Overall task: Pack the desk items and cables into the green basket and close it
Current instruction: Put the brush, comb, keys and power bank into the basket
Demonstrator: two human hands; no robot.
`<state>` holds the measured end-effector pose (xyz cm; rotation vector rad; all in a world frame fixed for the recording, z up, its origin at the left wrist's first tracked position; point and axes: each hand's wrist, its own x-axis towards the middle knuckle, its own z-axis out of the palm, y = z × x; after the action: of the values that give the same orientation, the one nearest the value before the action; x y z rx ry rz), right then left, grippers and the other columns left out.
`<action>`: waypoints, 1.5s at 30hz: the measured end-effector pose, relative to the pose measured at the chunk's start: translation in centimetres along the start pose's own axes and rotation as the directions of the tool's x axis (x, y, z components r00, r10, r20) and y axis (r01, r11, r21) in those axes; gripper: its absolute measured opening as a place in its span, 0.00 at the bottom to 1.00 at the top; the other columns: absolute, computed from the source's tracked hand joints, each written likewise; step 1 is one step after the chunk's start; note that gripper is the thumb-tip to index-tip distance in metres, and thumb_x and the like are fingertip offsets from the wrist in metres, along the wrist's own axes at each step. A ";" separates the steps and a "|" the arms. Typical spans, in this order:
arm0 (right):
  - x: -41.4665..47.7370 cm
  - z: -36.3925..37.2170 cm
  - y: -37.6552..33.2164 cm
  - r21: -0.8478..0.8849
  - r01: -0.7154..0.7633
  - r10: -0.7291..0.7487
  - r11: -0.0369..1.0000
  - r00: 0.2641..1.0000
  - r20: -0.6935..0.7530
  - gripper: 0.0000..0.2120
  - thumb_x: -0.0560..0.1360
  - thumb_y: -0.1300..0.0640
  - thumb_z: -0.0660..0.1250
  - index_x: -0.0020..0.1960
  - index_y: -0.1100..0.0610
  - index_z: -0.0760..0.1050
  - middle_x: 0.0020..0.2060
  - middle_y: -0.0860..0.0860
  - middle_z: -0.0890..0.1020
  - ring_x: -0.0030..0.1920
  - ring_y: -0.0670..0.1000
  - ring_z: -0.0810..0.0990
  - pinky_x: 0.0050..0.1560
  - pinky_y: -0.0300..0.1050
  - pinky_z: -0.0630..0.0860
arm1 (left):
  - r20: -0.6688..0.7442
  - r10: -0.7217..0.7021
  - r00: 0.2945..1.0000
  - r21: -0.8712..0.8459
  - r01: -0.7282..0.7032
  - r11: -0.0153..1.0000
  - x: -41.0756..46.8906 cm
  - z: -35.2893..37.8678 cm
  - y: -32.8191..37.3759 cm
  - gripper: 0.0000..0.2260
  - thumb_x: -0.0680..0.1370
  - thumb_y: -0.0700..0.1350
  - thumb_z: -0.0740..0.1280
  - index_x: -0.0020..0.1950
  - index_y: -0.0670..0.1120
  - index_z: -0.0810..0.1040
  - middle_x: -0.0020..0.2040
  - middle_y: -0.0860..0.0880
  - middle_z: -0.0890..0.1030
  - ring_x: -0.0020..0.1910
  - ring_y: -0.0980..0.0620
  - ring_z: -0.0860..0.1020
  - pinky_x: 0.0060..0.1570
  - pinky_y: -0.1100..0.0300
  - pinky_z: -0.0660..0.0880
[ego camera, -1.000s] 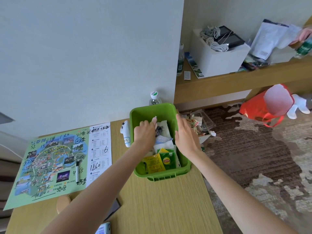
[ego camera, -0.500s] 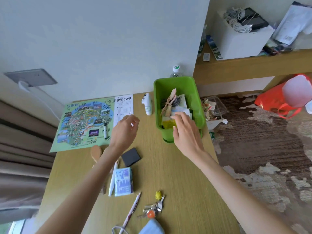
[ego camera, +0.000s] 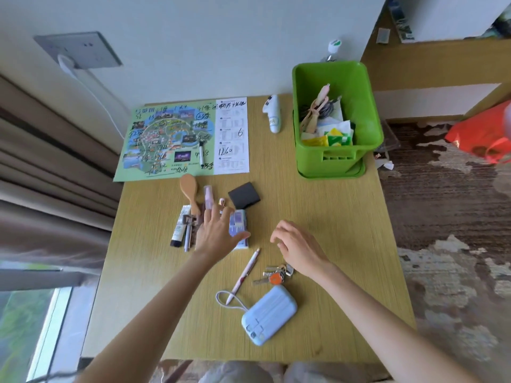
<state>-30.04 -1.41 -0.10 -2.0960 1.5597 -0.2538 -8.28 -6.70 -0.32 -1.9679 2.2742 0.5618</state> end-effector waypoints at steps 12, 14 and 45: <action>-2.6 4.5 -2.6 -0.025 -0.078 0.079 0.997 0.996 0.033 0.05 0.77 0.61 0.67 0.52 0.55 0.76 0.48 0.45 0.74 0.48 0.46 0.74 0.39 0.37 0.66 | -0.115 -0.203 0.972 -0.326 0.156 0.933 -0.2 1.0 1.8 0.38 0.68 0.44 0.73 0.72 0.40 0.56 0.64 0.40 0.65 0.61 0.38 0.68 0.53 0.47 0.74; -2.2 4.7 -3.4 -0.033 -0.056 0.057 0.998 0.998 0.023 0.07 0.77 0.62 0.66 0.53 0.55 0.76 0.49 0.46 0.74 0.48 0.47 0.75 0.40 0.41 0.71 | -0.158 -0.181 0.971 -0.463 0.089 0.882 -0.6 0.0 0.8 0.38 0.68 0.43 0.73 0.71 0.41 0.55 0.62 0.42 0.67 0.59 0.40 0.70 0.55 0.45 0.75; 6.1 6.5 -10.0 0.337 -0.312 0.355 0.889 0.932 -0.073 0.05 0.81 0.63 0.56 0.49 0.56 0.60 0.37 0.49 0.67 0.28 0.47 0.66 0.25 0.39 0.64 | 0.131 -0.406 0.904 -0.865 0.305 0.400 -2.0 -3.3 -15.1 0.19 0.70 0.38 0.72 0.57 0.41 0.69 0.46 0.43 0.77 0.42 0.44 0.77 0.37 0.53 0.77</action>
<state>-16.81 -3.14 -1.54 -1.5593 1.7900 -0.4943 7.29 -7.50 -0.02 -2.8210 1.5289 1.8958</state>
